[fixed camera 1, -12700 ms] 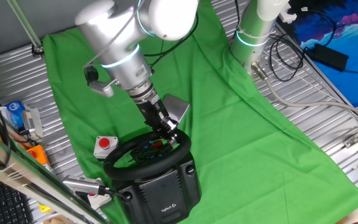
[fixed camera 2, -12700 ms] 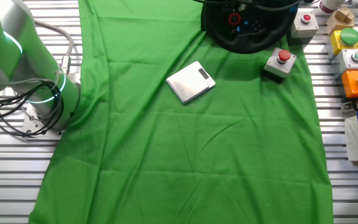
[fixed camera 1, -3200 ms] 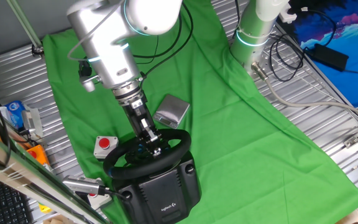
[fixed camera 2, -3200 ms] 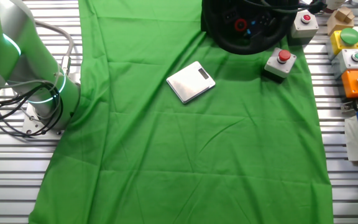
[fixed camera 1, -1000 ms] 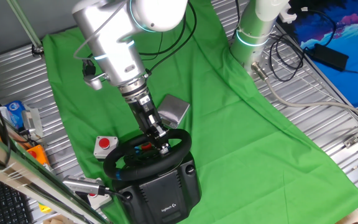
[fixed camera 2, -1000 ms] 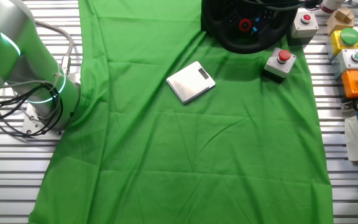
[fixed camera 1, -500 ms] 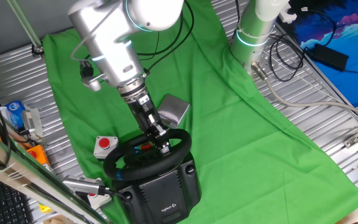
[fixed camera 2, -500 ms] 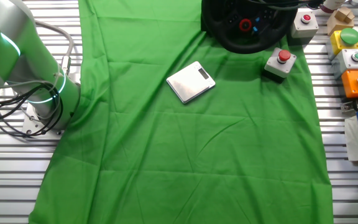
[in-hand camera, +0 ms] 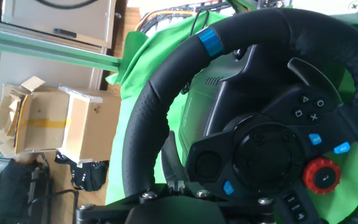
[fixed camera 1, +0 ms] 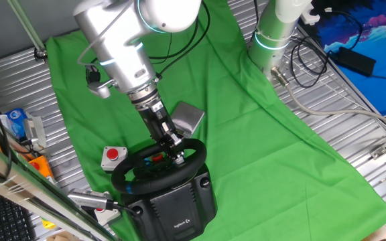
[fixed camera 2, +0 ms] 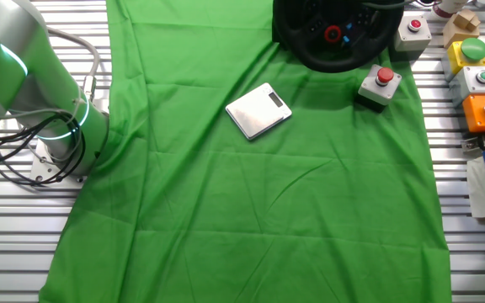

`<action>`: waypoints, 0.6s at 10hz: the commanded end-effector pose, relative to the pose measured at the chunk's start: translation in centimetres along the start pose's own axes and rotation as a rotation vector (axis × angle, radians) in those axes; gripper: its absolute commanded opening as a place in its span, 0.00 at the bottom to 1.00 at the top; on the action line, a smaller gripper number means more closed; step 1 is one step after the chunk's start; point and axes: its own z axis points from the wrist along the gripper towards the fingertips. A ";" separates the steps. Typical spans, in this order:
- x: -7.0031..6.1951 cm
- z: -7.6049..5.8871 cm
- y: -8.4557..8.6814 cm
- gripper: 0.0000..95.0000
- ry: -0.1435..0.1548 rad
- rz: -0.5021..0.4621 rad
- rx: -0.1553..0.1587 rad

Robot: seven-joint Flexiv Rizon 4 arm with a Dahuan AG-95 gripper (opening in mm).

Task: Rotate the steering wheel 90 degrees counterclockwise

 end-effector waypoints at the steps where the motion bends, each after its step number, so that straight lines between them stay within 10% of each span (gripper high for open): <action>1: 0.1 0.2 0.0 0.00 0.003 -0.008 0.008; 6: 0.2 0.4 -0.8 0.00 0.003 -0.042 0.009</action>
